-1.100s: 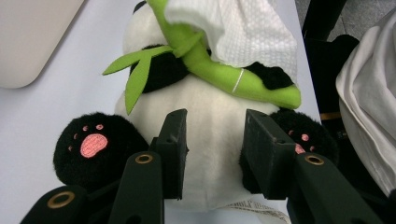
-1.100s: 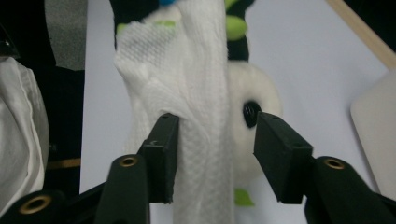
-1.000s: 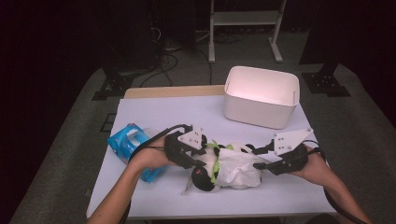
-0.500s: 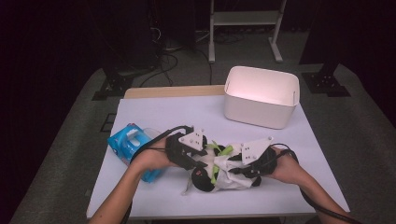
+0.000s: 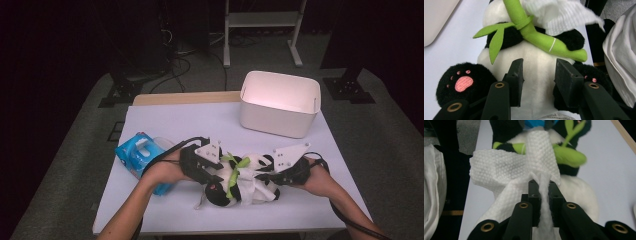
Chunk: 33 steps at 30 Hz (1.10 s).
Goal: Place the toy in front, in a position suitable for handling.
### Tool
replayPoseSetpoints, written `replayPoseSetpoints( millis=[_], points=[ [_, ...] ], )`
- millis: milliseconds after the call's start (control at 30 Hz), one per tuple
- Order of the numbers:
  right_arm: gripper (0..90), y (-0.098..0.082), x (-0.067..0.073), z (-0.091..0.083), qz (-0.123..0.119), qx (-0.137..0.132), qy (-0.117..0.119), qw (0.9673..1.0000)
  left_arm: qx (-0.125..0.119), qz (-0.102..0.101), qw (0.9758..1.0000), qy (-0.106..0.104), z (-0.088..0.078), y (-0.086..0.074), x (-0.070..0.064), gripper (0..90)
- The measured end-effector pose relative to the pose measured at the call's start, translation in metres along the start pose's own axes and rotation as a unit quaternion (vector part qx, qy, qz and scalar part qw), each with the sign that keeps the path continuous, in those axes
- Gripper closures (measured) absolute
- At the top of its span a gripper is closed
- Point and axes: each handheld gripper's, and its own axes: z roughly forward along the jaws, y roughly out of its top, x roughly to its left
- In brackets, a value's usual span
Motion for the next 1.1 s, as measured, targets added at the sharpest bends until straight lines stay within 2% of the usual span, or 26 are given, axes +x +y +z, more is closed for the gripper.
replayPoseSetpoints(
  millis=[233, 367, 500, 600, 667, 767, 833, 967, 1100],
  points=[
    [83.5, -0.025, -0.006, -0.014, 0.031, 0.017, -0.02, 0.9992, 0.008, 0.001, 1.0, 0.001, 0.003, 0.0, 0.001, 57.2],
    [83.4, -0.041, -0.009, -0.018, 0.054, 0.017, -0.018, 0.9982, 0.009, -0.001, 0.9999, 0.005, 0.003, 0.001, 0.001, 57.0],
    [83.3, -0.049, -0.013, -0.021, 0.07, 0.013, -0.019, 0.9973, 0.013, -0.001, 0.9999, 0.006, 0.005, 0.001, 0.002, 56.8],
    [83.3, -0.048, -0.014, -0.021, 0.073, 0.005, -0.016, 0.9972, 0.019, -0.001, 0.9998, 0.004, 0.007, 0.002, 0.003, 56.2],
    [83.2, -0.041, -0.015, -0.018, 0.067, 0.0, -0.013, 0.9977, 0.021, 0.0, 0.9998, 0.002, 0.01, 0.003, 0.003, 56.1],
    [83.0, -0.025, -0.019, -0.009, 0.047, -0.013, 0.001, 0.9988, 0.025, 0.0, 0.9997, 0.002, 0.011, 0.005, 0.002, 55.9],
    [82.9, -0.017, -0.022, -0.004, 0.038, -0.012, 0.005, 0.9992, 0.031, 0.0, 0.9995, 0.004, 0.011, 0.004, 0.002, 55.9],
    [83.0, -0.015, -0.029, -0.001, 0.042, -0.013, 0.017, 0.9989, 0.028, -0.005, 0.9996, 0.005, 0.011, 0.002, 0.002, 55.9],
    [82.9, -0.027, -0.033, -0.007, 0.059, -0.015, 0.019, 0.998, 0.024, -0.01, 0.9997, 0.003, 0.011, 0.001, 0.002, 55.9]
  ],
)
